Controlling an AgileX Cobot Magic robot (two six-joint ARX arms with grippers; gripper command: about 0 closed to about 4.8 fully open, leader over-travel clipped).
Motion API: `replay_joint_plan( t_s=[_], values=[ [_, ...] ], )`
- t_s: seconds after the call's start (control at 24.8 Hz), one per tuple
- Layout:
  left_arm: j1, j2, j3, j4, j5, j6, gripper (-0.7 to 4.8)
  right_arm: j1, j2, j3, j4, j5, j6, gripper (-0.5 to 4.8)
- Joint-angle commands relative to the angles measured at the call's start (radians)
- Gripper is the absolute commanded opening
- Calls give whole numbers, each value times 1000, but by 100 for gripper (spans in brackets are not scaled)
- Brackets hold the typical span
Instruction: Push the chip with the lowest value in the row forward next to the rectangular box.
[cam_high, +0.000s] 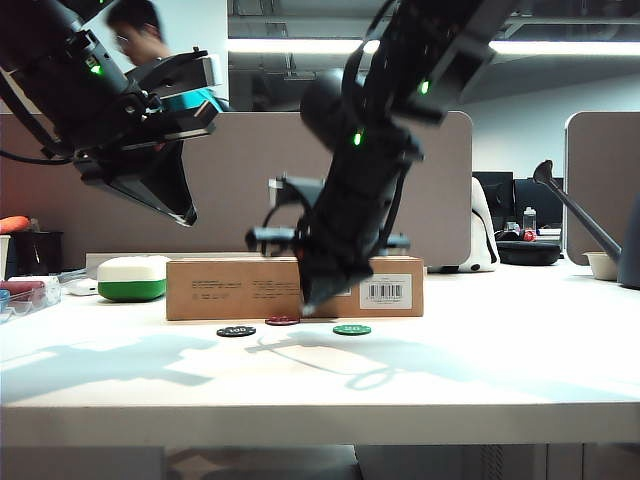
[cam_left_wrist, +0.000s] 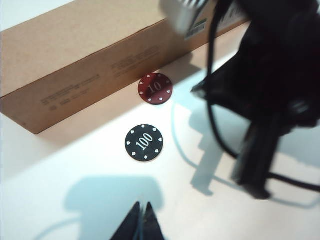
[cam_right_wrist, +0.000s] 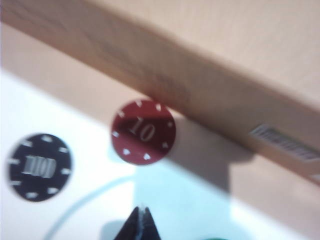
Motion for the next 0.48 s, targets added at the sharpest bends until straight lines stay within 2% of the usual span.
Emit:
replay_joint_plan(
  t_s=[0.04, 0.28, 0.48],
  values=[
    [0, -6, 5, 6, 0, -3, -5, 3, -59, 6, -25, 2, 1, -5],
    [0, -6, 5, 6, 0, -3, -5, 4, -176, 5, -179, 82, 8, -5],
    [0, -6, 5, 6, 0, -4, -5, 4, -258, -21, -270, 80, 3, -5]
  ],
)
